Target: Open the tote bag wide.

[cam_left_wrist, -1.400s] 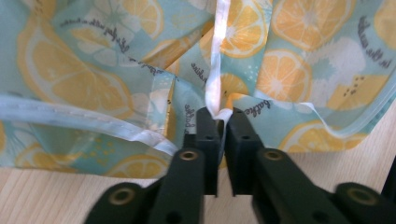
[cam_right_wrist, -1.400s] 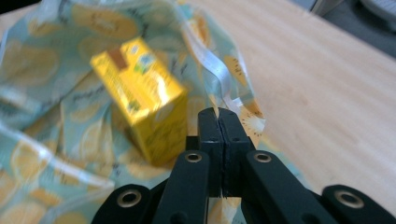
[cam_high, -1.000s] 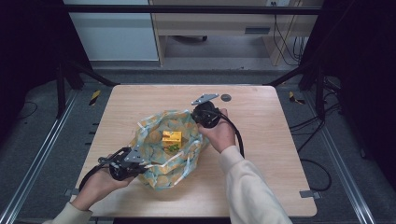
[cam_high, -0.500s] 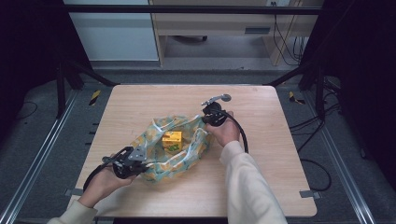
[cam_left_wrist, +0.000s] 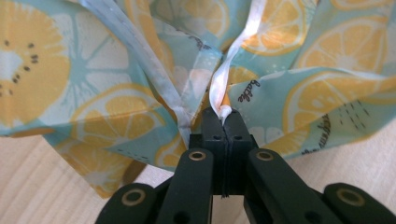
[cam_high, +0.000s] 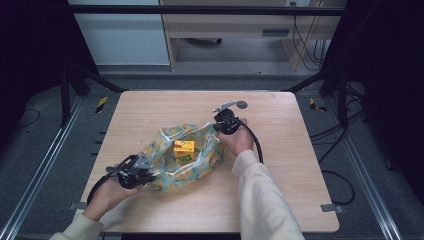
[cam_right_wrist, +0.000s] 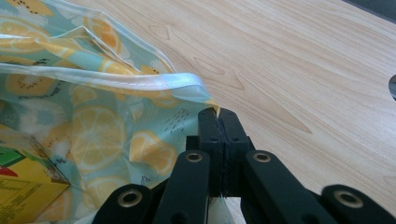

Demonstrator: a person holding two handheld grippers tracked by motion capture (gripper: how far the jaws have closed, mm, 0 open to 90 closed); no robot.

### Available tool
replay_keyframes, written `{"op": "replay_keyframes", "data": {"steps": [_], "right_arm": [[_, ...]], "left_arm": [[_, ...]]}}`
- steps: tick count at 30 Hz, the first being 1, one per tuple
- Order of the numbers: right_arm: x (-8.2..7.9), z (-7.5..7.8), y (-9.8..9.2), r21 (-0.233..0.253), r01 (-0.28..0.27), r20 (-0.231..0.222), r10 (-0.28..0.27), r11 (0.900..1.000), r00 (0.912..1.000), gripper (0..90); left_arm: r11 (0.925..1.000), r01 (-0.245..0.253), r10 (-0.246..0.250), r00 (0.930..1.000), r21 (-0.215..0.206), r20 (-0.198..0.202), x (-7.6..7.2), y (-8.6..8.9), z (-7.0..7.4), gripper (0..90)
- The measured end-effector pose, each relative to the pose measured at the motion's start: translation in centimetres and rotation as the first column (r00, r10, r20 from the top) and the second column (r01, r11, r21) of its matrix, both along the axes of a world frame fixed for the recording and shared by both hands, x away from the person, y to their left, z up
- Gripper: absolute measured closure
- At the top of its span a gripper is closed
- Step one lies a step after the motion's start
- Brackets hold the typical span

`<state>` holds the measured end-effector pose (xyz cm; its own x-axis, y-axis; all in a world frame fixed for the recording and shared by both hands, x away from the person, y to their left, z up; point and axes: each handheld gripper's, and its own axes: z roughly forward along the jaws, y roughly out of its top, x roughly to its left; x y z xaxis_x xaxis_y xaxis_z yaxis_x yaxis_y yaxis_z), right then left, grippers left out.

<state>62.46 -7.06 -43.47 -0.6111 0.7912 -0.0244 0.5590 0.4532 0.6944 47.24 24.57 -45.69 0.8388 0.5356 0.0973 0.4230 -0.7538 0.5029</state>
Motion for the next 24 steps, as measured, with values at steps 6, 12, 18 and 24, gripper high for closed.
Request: {"op": "replay_keyframes", "data": {"steps": [6, 12, 18, 24], "right_arm": [[0.5, -0.5, -0.5, 0.003, 0.022, -0.030, -0.022, 1.000, 0.9993, 88.7], [0.2, 0.5, -0.4, 0.016, 0.019, 0.004, -0.020, 1.000, 0.9998, 81.6], [-0.4, 2.4, -0.8, 0.050, 0.009, 0.042, -0.011, 0.999, 0.9991, 50.4], [-2.1, 5.5, -1.2, 0.063, -0.023, 0.108, 0.016, 0.998, 0.9940, 34.6]], "left_arm": [[1.0000, 0.002, -0.002, 0.9998, 0.008, -0.018, -0.1, 0.1, -0.6, 90.0], [0.9998, 0.014, -0.014, 0.9994, 0.011, -0.031, -0.5, 0.1, -0.5, 89.6], [0.9985, -0.026, 0.028, 0.9984, -0.048, 0.050, -1.1, -0.3, 0.9, 60.3], [0.9963, -0.032, 0.043, 0.9884, -0.080, 0.146, -1.3, -0.7, 3.8, 44.8]]}}
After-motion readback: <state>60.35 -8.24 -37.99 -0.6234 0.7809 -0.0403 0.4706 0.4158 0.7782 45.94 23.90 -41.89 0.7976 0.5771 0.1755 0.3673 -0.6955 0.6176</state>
